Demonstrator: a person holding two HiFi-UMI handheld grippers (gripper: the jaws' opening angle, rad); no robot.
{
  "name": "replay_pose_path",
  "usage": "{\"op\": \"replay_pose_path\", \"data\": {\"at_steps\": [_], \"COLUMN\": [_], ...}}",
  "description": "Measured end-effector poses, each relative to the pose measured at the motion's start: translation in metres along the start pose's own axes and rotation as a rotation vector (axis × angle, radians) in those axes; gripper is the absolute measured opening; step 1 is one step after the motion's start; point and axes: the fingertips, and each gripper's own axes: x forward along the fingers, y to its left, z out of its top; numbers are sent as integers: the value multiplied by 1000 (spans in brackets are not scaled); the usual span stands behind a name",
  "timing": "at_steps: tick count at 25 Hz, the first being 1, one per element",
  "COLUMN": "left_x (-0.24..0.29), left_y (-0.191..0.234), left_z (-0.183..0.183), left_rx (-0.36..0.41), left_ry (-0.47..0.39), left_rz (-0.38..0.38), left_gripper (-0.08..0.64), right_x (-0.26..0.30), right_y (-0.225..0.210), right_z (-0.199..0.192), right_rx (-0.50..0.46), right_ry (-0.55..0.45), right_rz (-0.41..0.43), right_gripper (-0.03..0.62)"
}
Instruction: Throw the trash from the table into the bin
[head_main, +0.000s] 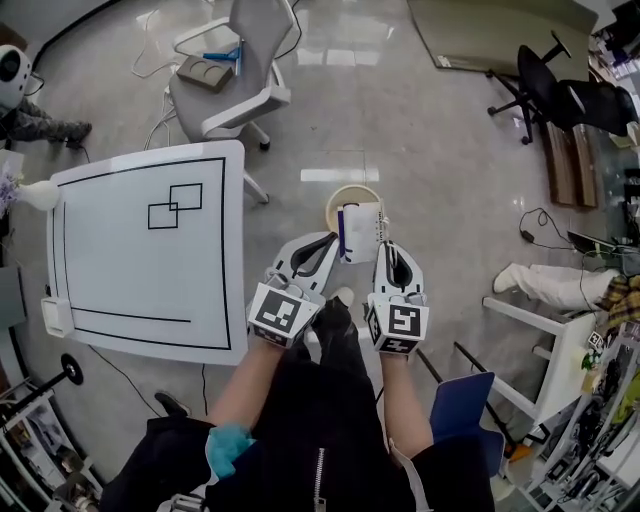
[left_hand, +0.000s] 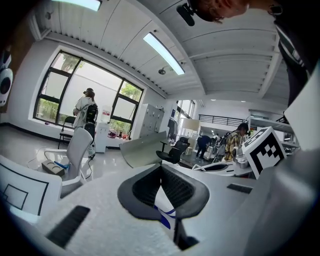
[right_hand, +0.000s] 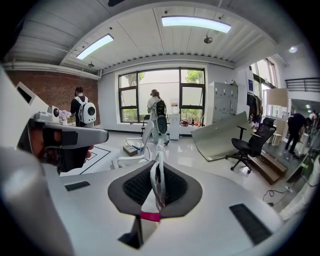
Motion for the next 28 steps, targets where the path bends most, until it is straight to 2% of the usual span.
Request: {"op": "replay_pose_path", "data": {"at_steps": [10,16,20,28], "left_x": [31,60,80,122], "left_y": [-1,12,15,38], "left_z": [-60,-106,-138,-212], "left_rx": [-8,23,21,21], "left_ry": [13,25,9,8], "left_rz": [40,78,57,78], "left_gripper": [6,6,6,7], "right_x": [38,71,96,154], "right_y": [-25,-45,-55,-75], "right_z": [-55,-102,-135,-208], "right_rx": [-4,8,14,18], "right_ry": [-2,-7,-8,-11], "right_rz": [29,30,33,35], "right_gripper": [25,25,25,25]}}
